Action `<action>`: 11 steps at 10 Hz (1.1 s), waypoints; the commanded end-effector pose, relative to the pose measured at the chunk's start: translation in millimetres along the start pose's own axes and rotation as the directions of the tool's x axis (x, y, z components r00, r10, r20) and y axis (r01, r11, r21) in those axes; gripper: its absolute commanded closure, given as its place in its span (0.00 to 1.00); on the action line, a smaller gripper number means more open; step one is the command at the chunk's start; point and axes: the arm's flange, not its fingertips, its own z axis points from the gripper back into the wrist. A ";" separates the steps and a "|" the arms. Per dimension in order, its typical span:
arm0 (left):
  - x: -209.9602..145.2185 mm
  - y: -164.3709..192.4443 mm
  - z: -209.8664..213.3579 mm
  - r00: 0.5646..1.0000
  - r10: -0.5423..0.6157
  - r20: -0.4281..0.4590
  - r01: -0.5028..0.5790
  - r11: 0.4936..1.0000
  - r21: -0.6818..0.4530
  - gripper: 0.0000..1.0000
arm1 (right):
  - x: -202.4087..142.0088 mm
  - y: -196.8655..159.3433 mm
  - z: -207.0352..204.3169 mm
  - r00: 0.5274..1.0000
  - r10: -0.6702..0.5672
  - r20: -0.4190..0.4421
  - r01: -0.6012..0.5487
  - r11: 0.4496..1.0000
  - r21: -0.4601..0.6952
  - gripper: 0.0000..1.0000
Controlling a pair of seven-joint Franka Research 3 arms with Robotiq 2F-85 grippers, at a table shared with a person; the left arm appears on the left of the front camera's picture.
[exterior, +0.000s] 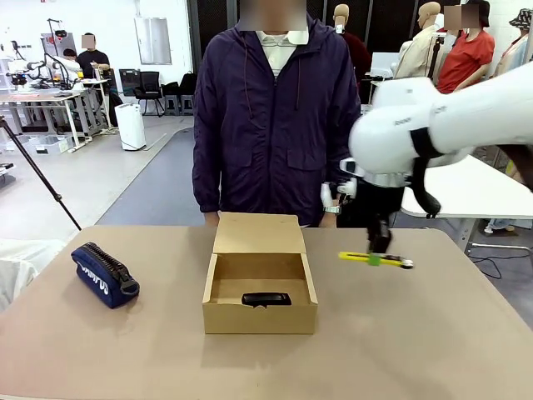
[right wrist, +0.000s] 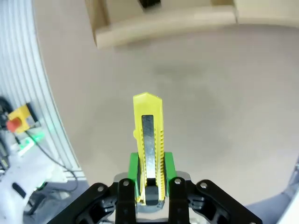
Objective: Pack the items into the box.
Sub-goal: Pick up the item specified by the human and place it in the Mailer Box.
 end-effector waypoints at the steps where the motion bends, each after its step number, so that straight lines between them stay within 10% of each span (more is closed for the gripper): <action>1: -1.0 -3.0 0.8 1.000 -0.001 -0.002 0.001 1.000 -0.014 0.00 | 70.2 -2.5 9.7 0.999 0.043 -0.027 -0.045 0.997 -0.070 1.00; 5: -1.0 -3.0 0.8 1.000 -0.001 -0.002 0.001 1.000 -0.014 0.00 | 210.0 21.0 -13.3 0.986 0.154 -0.066 -0.160 0.983 -0.090 1.00; 11: -1.0 -3.0 0.8 1.000 -0.001 -0.002 0.001 1.000 -0.014 0.00 | 239.7 -1.3 -89.4 0.984 0.165 -0.063 -0.165 0.986 -0.004 1.00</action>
